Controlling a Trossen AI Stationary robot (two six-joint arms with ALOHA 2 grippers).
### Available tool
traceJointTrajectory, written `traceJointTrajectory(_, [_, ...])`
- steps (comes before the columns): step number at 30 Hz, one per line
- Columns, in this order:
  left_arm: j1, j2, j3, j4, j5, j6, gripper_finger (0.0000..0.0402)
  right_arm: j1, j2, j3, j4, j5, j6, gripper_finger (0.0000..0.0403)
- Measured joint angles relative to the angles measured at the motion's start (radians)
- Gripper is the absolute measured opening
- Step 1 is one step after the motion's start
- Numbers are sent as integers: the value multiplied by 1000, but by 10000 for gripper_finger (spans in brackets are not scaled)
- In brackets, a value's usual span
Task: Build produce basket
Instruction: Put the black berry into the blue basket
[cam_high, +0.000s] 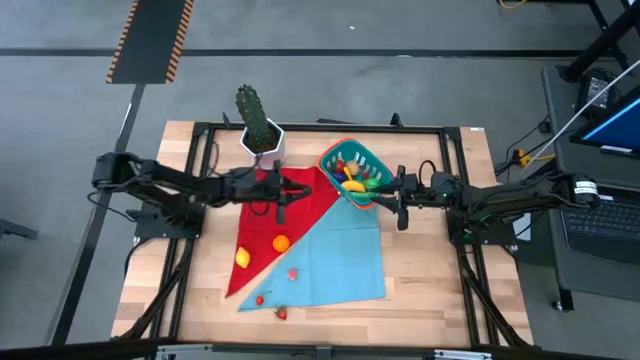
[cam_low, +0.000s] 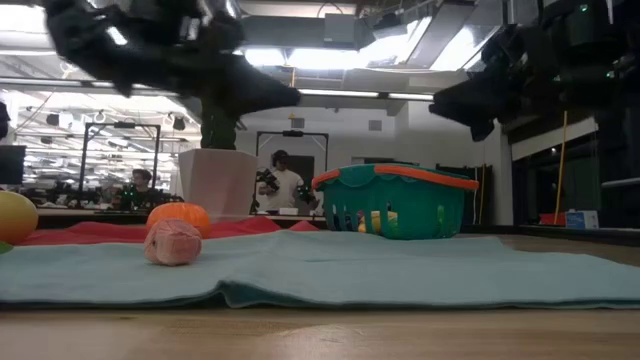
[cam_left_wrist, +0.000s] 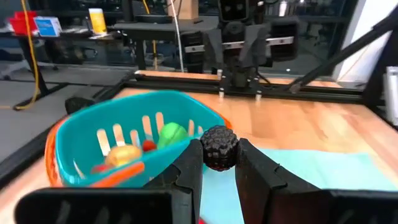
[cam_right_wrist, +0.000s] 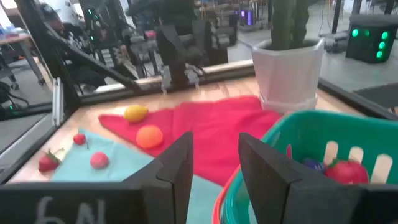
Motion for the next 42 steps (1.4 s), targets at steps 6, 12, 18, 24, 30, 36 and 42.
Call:
traceJointTrajectory(6, [14,175,169,-1,12,33,64,0,-94,0,-48,0,-2,129])
traceJointTrajectory(12, [36,320,314,-2,80,35,64,0,-141,0,-143,1,-3,129])
traceJointTrajectory(18, [52,410,402,-5,109,35,64,1,-156,0,-165,1,-23,129])
traceJointTrajectory(24, [80,428,458,-92,89,35,64,1,-156,0,-176,2,-23,129])
traceJointTrajectory(30, [84,428,598,-401,57,59,64,1,-156,0,-185,2,-18,129])
traceJointTrajectory(36, [84,427,696,-562,-1,115,64,1,-155,0,-197,2,6,129])
traceJointTrajectory(42, [94,427,726,-608,0,137,64,1,-155,0,-198,2,7,129])
